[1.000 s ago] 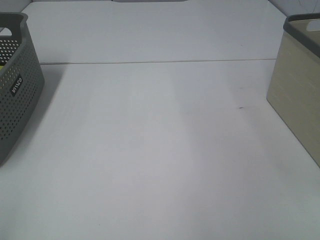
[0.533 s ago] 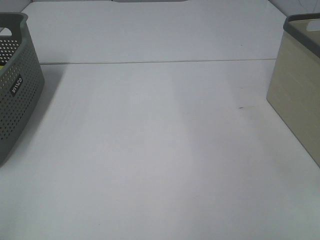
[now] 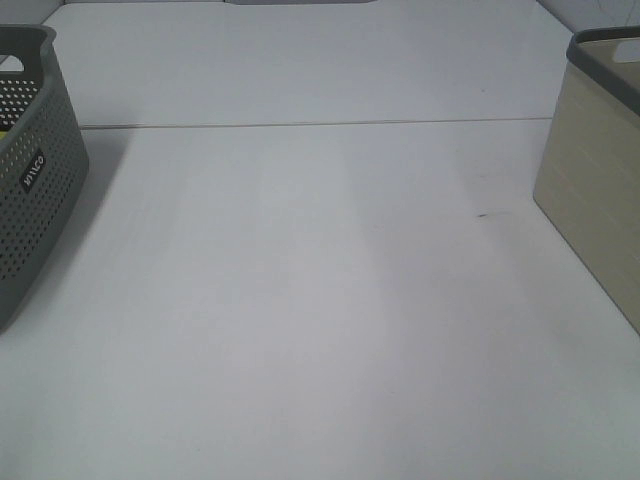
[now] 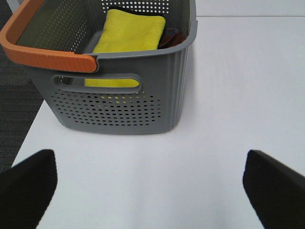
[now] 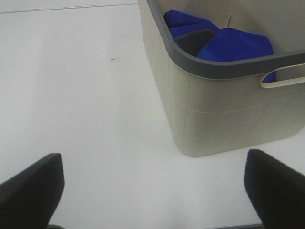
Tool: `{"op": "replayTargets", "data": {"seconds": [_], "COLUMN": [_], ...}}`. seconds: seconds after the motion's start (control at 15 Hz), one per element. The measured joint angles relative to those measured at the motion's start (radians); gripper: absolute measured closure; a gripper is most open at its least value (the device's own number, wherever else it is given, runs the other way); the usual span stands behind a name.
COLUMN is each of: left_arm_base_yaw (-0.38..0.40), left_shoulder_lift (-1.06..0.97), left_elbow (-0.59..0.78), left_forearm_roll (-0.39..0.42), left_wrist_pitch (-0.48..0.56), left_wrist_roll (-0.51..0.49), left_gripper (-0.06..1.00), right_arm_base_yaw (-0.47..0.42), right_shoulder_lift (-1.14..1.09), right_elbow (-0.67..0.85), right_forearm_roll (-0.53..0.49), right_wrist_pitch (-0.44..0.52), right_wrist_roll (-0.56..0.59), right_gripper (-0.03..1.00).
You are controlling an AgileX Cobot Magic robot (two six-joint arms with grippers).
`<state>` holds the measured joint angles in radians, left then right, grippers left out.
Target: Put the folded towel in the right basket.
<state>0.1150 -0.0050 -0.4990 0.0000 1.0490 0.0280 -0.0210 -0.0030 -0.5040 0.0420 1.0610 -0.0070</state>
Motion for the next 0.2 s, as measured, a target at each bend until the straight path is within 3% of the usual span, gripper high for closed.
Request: {"op": "replayTargets", "data": {"seconds": [0.2], "left_arm_base_yaw": [0.000], "left_shoulder_lift": [0.000], "left_elbow": [0.000], "left_forearm_roll": [0.000], "left_wrist_pitch": [0.000], "left_wrist_roll": [0.000], "left_gripper": [-0.04], "right_arm_base_yaw": [0.000], "right_shoulder_lift": [0.000], "right_elbow": [0.000], "right_forearm_roll": [0.000], "right_wrist_pitch": [0.000], "right_wrist_roll": [0.000], "right_gripper": [-0.01]}}
